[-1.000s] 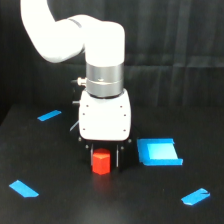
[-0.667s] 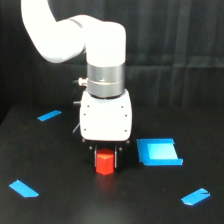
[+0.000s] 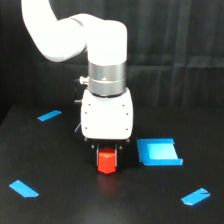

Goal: Pick up the red object from the table

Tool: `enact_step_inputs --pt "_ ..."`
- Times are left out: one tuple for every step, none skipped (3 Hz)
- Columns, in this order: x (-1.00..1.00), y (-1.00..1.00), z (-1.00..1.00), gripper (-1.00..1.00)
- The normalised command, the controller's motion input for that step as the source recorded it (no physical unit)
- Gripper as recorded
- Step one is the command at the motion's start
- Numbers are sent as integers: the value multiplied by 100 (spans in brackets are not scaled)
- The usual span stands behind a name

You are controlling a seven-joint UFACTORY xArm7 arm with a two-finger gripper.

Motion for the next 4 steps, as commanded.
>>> enact_step_inputs --pt "-12 -3 93 -100" --pt "-1 -9 100 -93" --pt "11 -8 93 -100" --pt "23 -4 100 -100"
